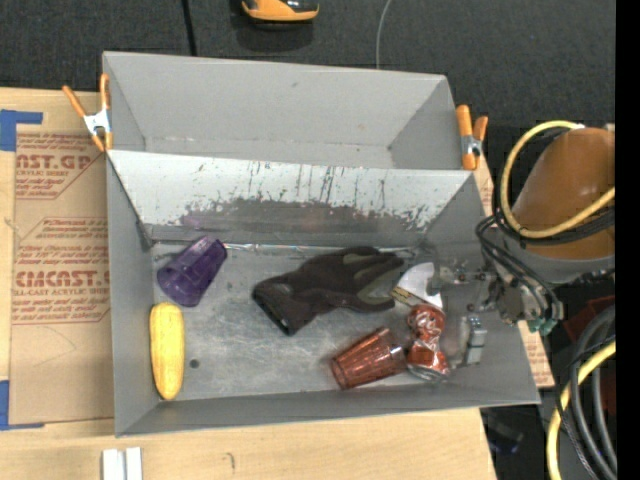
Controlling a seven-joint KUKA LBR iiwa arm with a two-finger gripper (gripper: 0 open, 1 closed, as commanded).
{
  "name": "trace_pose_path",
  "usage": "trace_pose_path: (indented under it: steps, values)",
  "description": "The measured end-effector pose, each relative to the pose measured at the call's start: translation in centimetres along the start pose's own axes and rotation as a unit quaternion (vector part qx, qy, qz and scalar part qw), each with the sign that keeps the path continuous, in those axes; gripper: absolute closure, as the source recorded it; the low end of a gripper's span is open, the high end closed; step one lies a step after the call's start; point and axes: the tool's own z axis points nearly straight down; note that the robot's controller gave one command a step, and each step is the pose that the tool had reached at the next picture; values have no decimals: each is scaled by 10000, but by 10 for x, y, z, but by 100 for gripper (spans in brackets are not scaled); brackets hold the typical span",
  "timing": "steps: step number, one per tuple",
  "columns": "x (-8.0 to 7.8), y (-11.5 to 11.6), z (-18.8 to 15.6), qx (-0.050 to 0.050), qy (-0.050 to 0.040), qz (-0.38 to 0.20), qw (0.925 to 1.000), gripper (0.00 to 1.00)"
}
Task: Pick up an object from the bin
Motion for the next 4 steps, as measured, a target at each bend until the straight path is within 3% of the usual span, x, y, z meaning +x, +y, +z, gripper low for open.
trace_pose_path:
  steps: [1, 2, 3, 4]
  values:
    - [-2, 1, -5, 7, -41, -10, 10000, 0]
    - [-8, 14, 35, 13, -59, -538, 9985, 0]
    - [-14, 40, 100, 15, -62, -1236, 9923, 0]
    - [-12, 79, 128, 19, -72, -1655, 9862, 0]
